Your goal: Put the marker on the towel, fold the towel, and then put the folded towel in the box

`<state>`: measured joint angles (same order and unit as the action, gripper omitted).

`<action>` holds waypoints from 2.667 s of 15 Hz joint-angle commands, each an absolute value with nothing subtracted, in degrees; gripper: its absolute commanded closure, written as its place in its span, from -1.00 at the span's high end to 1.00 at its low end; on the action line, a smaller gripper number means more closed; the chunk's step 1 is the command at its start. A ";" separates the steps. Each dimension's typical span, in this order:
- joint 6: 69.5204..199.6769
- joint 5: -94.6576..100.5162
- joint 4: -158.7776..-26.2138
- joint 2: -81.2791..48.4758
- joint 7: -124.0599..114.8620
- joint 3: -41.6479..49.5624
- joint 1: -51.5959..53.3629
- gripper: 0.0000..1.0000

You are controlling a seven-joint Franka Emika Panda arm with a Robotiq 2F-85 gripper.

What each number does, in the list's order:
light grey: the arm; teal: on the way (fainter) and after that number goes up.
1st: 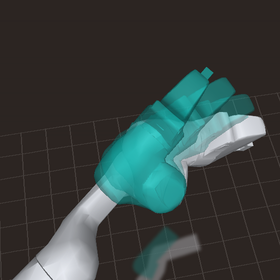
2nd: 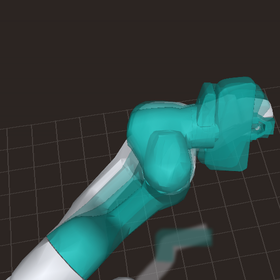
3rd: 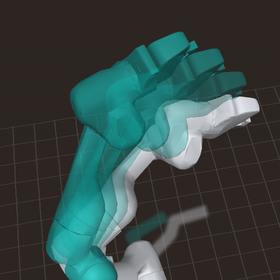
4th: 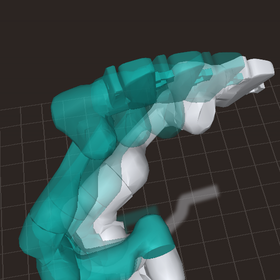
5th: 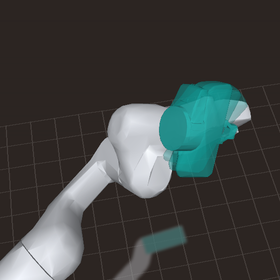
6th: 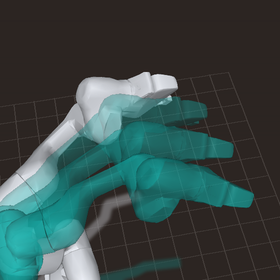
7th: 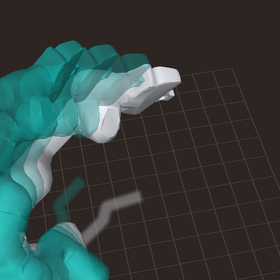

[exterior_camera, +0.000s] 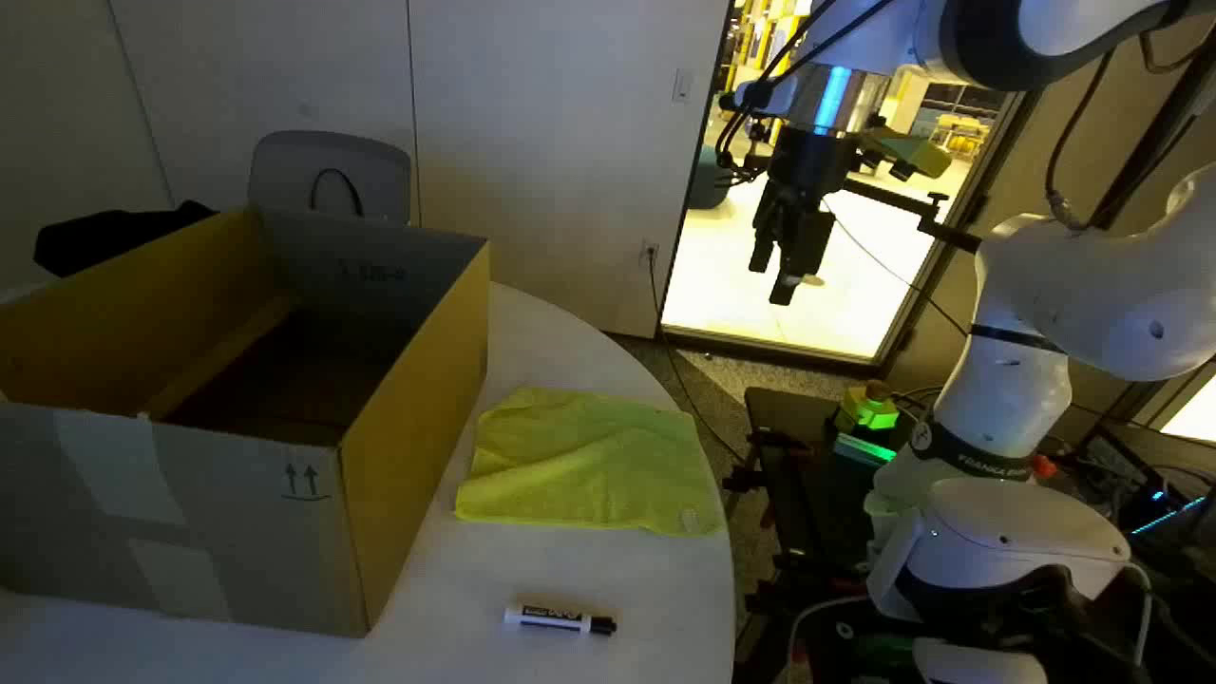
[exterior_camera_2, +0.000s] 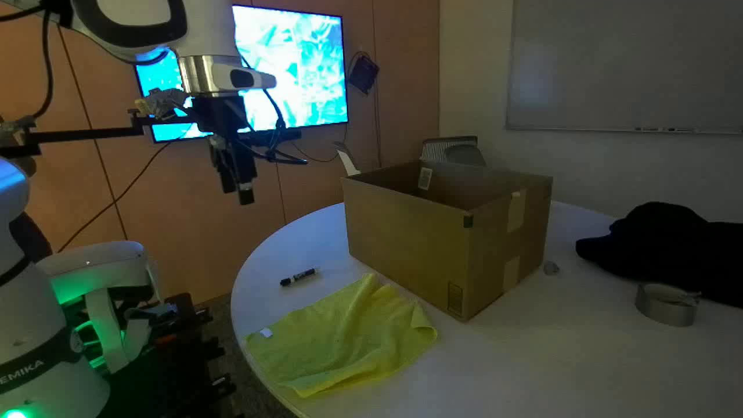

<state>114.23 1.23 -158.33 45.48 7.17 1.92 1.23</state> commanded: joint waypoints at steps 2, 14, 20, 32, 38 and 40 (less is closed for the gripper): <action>114.09 1.28 -158.22 45.50 7.10 1.98 1.31 1.00; 137.75 -5.46 -156.45 20.78 4.80 -8.24 14.37 1.00; 147.90 -12.52 -146.99 -0.46 4.14 -13.89 20.13 1.00; 160.81 -9.61 -132.34 -25.53 -1.00 -14.31 17.62 1.00; 162.62 -4.49 -133.28 -28.77 -1.72 -10.93 17.88 1.00; 162.29 -2.83 -133.06 -29.40 -1.81 -10.43 17.65 0.49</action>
<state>161.24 -5.55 -133.48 -28.30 -0.29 -11.39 17.22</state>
